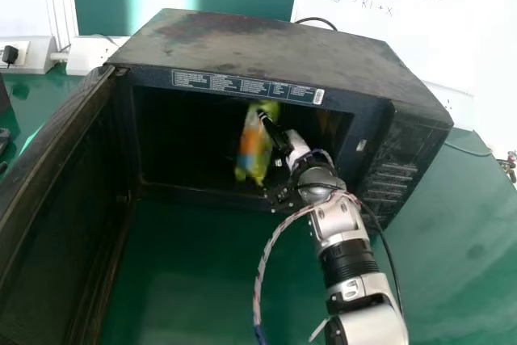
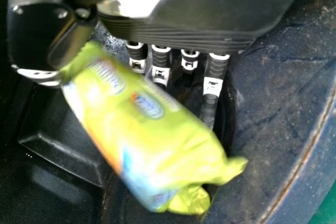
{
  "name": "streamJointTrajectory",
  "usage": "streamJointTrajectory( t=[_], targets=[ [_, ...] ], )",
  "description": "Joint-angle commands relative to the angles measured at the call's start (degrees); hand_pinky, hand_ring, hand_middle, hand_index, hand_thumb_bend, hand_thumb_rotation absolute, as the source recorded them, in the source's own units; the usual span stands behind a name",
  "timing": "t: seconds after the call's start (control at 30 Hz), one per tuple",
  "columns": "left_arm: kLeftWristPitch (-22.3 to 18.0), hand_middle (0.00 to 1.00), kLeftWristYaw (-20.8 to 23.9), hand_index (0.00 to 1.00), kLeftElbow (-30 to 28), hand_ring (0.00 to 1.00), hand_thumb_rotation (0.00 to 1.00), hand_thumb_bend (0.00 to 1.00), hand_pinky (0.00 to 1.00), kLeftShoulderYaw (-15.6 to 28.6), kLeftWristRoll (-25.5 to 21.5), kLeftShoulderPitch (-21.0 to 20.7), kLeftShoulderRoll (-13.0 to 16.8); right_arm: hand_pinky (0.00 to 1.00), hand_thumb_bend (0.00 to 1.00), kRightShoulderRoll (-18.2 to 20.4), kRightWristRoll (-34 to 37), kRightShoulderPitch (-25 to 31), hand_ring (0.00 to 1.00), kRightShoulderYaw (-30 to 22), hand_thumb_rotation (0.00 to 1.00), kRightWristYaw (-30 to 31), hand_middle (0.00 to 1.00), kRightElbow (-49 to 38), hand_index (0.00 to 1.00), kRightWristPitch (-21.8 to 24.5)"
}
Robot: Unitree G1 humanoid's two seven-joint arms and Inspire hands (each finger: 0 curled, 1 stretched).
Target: Put biscuit inside oven
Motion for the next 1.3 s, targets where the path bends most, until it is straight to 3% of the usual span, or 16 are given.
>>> streamJointTrajectory(
  t=[0.0,0.1,0.33,0.43,0.67,0.9,0.97,1.13,1.27],
  targets=[
    [0.02,0.95,-0.02,0.94,-0.47,0.88,0.96,0.88,0.74,-0.28,-0.64,0.69,-0.45,0.5,0.83,0.33,-0.14,-1.46,0.58,0.42,0.04,0.72,0.67,0.3,0.65,-0.17],
    [0.17,0.95,0.2,0.94,-0.65,0.87,0.96,0.89,0.72,-0.28,-0.39,0.69,-0.65,0.55,0.84,-0.02,-0.89,-1.6,0.61,1.41,0.08,1.41,0.68,0.41,0.63,-0.28],
    [-0.01,0.95,0.01,0.94,-0.57,0.88,0.96,0.89,0.72,-0.3,-0.62,0.66,-0.71,0.63,0.87,-0.52,-3.0,-0.63,0.68,3.86,0.25,2.56,0.73,-1.53,0.68,-0.38],
    [0.01,0.95,-0.01,0.94,-0.54,0.87,0.95,0.89,0.72,-0.27,-0.7,0.66,-0.72,0.65,0.89,-0.63,-3.94,0.39,0.7,4.79,0.29,2.61,0.74,-2.87,0.61,-1.16],
    [-0.28,0.95,-0.21,0.94,-0.46,0.87,0.96,0.89,0.73,-0.32,-0.61,0.7,-0.73,0.64,0.91,-0.47,-5.36,1.6,0.73,5.77,0.33,2.6,0.75,-5.11,0.63,-0.58],
    [-0.42,0.95,-0.57,0.94,-0.31,0.88,0.96,0.89,0.73,-0.25,-0.79,0.65,-0.68,0.77,0.92,-0.4,-4.96,2.46,0.81,5.15,0.32,2.71,0.78,-6.99,0.62,1.09],
    [-0.4,0.95,-0.71,0.95,-0.21,0.88,0.96,0.88,0.73,-0.21,-0.94,0.53,-0.58,0.76,0.91,-0.25,-4.59,3.12,0.8,4.66,0.3,2.54,0.78,-8.33,0.63,1.85],
    [-0.41,0.95,-0.85,0.94,-0.06,0.87,0.96,0.88,0.72,-0.12,-1.07,0.41,-0.51,0.61,0.87,-0.3,-5.02,5.5,0.7,4.77,0.26,2.31,0.74,-14.05,0.77,4.77],
    [-0.34,0.95,-0.51,0.94,-0.11,0.87,0.96,0.89,0.72,0.05,-0.62,0.39,-0.66,0.64,0.87,-1.21,-6.21,8.42,0.73,5.97,0.27,2.69,0.75,-18.89,0.74,4.98]
  ],
)
